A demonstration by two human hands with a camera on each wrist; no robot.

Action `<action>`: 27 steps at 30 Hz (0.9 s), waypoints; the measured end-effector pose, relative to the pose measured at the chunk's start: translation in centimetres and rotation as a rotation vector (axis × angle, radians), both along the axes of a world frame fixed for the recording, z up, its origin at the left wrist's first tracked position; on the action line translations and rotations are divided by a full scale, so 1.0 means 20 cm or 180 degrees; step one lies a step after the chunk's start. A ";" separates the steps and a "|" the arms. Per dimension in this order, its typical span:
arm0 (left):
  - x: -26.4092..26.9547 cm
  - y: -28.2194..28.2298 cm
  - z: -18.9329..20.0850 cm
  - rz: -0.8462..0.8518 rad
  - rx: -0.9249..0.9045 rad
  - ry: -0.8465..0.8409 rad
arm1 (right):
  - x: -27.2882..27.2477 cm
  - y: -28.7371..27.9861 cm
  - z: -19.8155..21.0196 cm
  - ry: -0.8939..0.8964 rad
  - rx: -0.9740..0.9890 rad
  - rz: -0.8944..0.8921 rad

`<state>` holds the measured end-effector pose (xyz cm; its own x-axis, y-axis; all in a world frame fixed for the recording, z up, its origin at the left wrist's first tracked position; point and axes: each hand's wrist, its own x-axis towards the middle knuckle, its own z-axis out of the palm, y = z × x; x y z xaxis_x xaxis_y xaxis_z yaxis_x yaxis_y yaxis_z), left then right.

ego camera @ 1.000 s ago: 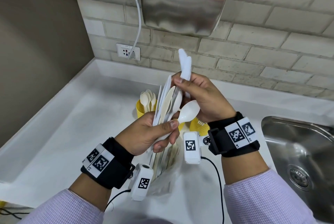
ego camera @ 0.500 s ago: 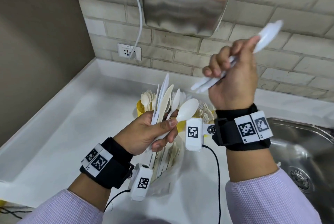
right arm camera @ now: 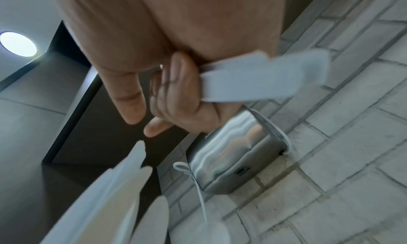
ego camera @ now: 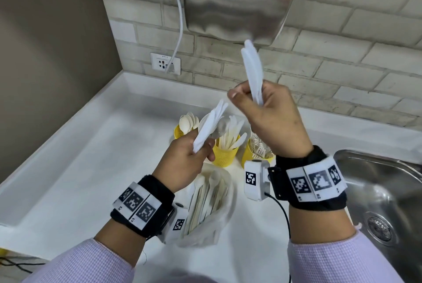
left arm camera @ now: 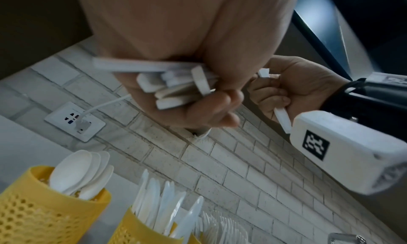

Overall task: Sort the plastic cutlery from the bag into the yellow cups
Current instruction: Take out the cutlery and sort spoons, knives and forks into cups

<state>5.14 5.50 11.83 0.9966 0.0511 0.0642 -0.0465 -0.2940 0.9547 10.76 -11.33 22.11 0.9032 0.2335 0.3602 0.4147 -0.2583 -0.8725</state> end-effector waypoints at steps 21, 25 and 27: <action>0.02 0.03 -0.05 0.0556 0.0999 -0.0479 | 0.00 0.07 -0.13 0.0034 -0.0056 -0.0180; 0.02 0.04 -0.05 0.0599 0.1135 -0.0490 | 0.00 0.08 -0.14 -0.0030 -0.0064 -0.0094; 0.02 0.04 -0.05 0.0604 0.1158 -0.0488 | 0.00 0.08 -0.14 -0.0110 -0.0090 -0.0043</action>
<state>5.47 6.33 10.73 0.9493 0.1791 0.2584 -0.0923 -0.6269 0.7736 10.68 -9.78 19.30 0.8934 0.2319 0.3847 0.4408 -0.2884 -0.8500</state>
